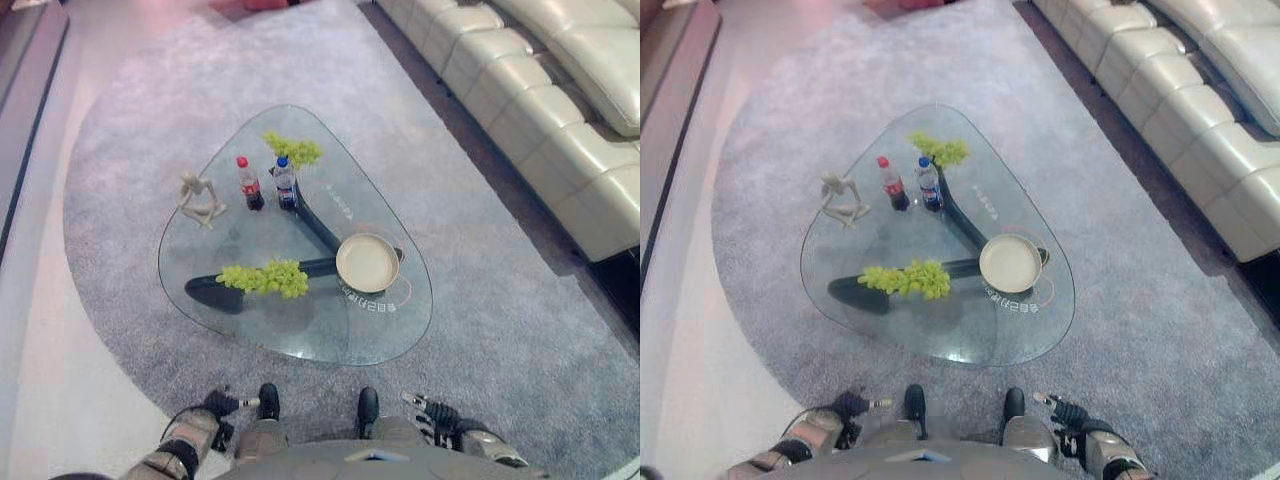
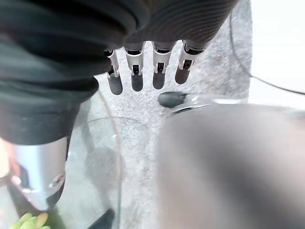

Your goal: Pick up fruits into the plate

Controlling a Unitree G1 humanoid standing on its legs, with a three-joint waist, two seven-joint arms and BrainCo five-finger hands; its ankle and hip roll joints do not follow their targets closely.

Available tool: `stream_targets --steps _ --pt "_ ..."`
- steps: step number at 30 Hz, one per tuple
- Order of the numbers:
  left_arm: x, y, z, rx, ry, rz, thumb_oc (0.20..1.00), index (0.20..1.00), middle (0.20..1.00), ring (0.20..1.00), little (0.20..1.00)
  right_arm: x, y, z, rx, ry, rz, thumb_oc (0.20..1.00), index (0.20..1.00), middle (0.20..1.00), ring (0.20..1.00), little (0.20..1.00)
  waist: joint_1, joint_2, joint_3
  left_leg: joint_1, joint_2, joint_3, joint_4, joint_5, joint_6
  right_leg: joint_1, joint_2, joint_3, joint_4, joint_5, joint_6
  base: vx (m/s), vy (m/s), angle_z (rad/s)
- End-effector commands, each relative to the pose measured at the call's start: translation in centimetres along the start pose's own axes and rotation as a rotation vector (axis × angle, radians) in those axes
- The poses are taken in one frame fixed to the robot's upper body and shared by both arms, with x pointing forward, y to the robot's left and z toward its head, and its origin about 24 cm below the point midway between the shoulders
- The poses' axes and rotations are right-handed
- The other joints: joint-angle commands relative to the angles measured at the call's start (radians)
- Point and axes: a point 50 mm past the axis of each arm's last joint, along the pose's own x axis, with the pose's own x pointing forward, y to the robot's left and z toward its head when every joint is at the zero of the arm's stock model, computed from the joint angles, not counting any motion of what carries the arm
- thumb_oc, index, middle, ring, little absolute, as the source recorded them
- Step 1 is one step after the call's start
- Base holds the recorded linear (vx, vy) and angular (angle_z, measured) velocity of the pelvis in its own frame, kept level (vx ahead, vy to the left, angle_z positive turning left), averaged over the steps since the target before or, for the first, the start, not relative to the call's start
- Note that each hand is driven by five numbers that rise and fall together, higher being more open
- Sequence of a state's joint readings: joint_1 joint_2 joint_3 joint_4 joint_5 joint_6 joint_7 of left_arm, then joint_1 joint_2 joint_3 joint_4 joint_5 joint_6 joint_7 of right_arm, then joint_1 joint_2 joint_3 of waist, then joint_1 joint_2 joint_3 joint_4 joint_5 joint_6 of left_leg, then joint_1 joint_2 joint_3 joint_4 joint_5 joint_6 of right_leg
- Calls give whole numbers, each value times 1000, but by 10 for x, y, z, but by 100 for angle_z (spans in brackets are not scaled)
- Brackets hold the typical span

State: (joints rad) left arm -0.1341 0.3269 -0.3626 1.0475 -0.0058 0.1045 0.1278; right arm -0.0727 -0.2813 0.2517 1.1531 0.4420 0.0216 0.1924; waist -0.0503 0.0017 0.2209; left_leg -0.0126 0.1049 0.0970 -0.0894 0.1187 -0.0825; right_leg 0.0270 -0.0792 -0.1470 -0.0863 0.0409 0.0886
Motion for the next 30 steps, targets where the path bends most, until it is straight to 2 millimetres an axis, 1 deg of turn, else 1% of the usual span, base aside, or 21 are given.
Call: stream_targets --steps 1,2,3,4,5,6,7,8,9,10,12,13,15,17,20,22,23,25,27,30 --pt "4 47 47 150 -155 190 1000 1000 1000 1000 1000 0 -6 44 -24 -116 21 1000 1000 1000 1000 1000 -5 14 89 20 -48 25 8 -68 51 -51 13 63 75 10 -12 -67 72 -1" --pt "3 60 57 168 -189 228 1000 1000 1000 1000 1000 -1 -9 50 -26 -130 19 1000 1000 1000 1000 1000 -8 18 101 13 -48 26 9 -65 50 -59 12 64 75 12 -13 -56 59 0" --pt "2 66 62 175 -203 248 1000 1000 1000 1000 1000 -1 -10 53 -27 -137 18 1000 1000 1000 1000 1000 -10 20 105 9 -49 26 9 -64 49 -62 12 65 75 13 -13 -49 54 1" --pt "0 79 72 199 -237 294 1000 1000 1000 1000 1000 -2 -12 59 -30 -151 16 1000 1000 1000 1000 1000 -13 24 115 1 -50 25 9 -61 48 -71 13 67 75 14 -14 -55 64 -2" --pt "-5 104 89 234 -288 371 1000 1000 1000 1000 1000 -4 -18 72 -34 -172 11 1000 1000 1000 1000 1000 -19 30 133 -16 -50 28 11 -56 45 -88 12 70 79 16 -16 -73 73 -4" --pt "-8 116 97 240 -308 401 1000 1000 1000 1000 1000 -5 -20 79 -36 -184 11 1000 1000 1000 1000 1000 -22 32 143 -24 -51 29 12 -54 44 -98 12 73 82 16 -16 -92 77 -7" --pt "-13 134 110 263 -347 464 1000 1000 1000 1000 1000 -7 -23 89 -37 -205 13 1000 1000 1000 1000 1000 -27 35 158 -38 -51 33 14 -51 42 -114 12 75 86 18 -17 -74 49 -6" --pt "-16 142 116 271 -363 491 1000 1000 1000 1000 1000 -7 -24 93 -34 -216 14 1000 1000 1000 1000 1000 -29 36 165 -44 -51 34 15 -50 41 -122 11 76 88 18 -18 -78 36 -6" --pt "-24 159 130 297 -401 556 1000 1000 1000 1000 1000 -8 -24 102 -29 -235 16 1000 1000 1000 1000 1000 -31 37 181 -57 -51 36 18 -48 38 -136 12 78 92 19 -19 -66 8 -7" --pt "-30 171 140 319 -428 614 1000 1000 1000 1000 1000 -9 -24 109 -21 -252 17 1000 1000 1000 1000 1000 -33 37 196 -67 -52 37 20 -47 37 -148 13 79 95 19 -20 -77 -3 -7" --pt "-42 188 157 353 -470 701 1000 1000 1000 1000 1000 -10 -22 120 -2 -277 17 1000 1000 1000 1000 1000 -36 35 217 -84 -53 39 23 -43 35 -167 14 80 99 22 -20 -84 -20 -8" --pt "-54 202 173 413 -503 785 1000 1000 1000 1000 1000 -10 -20 127 17 -295 17 1000 1000 1000 1000 1000 -39 34 236 -103 -54 41 27 -40 33 -191 16 81 107 24 -20 -102 -34 -9" --pt "-69 217 193 496 -541 877 1000 1000 1000 1000 1000 -11 -18 137 47 -323 18 1000 1000 1000 1000 1000 -42 31 262 -135 -56 39 40 -36 33 -229 19 80 124 28 -22 -109 -39 -5" --pt "-77 224 203 543 -548 920 1000 1000 1000 1000 1000 -12 -17 142 63 -335 19 1000 1000 1000 1000 1000 -45 30 274 -154 -56 40 47 -35 31 -250 18 79 133 29 -21 -70 -21 1" --pt "-91 233 224 603 -557 1004 1000 1000 1000 1000 1000 -13 -11 153 74 -363 26 1000 1000 1000 1000 1000 -54 27 299 -197 -58 38 64 -33 31 -299 19 79 153 33 -21 -65 -26 0" --pt "-96 237 232 616 -559 1047 1000 1000 1000 1000 1000 -13 -14 146 70 -395 32 1000 1000 1000 1000 1000 -65 27 299 -243 -58 38 78 -28 30 -353 25 85 172 40 -18 -96 16 -3" --pt "-101 241 237 628 -552 1068 1000 1000 1000 1000 1000 -13 -16 137 67 -416 41 1000 1000 1000 1000 1000 -77 27 299 -263 -59 40 81 -25 32 -380 26 91 181 45 -15 -90 50 -8" --pt "-109 246 246 661 -533 1105 1000 1000 1000 1000 1000 -16 -18 128 56 -458 69 1000 1000 1000 1000 1000 -103 23 299 -292 -61 47 79 -22 34 -422 29 103 189 51 -9 -64 52 -13" --pt "-117 252 256 687 -518 1120 1000 1000 1000 1000 1000 -17 -12 128 51 -489 92 1000 1000 1000 1000 1000 -120 16 299 -316 -63 53 79 -19 35 -453 30 112 192 57 -6 -38 18 -11" --pt "-126 254 268 734 -507 1135 1000 1000 1000 1000 1000 -18 -1 131 61 -523 118 1000 1000 1000 1000 1000 -136 5 299 -354 -59 61 83 -11 31 -498 35 120 200 64 -4 -27 -23 -8"
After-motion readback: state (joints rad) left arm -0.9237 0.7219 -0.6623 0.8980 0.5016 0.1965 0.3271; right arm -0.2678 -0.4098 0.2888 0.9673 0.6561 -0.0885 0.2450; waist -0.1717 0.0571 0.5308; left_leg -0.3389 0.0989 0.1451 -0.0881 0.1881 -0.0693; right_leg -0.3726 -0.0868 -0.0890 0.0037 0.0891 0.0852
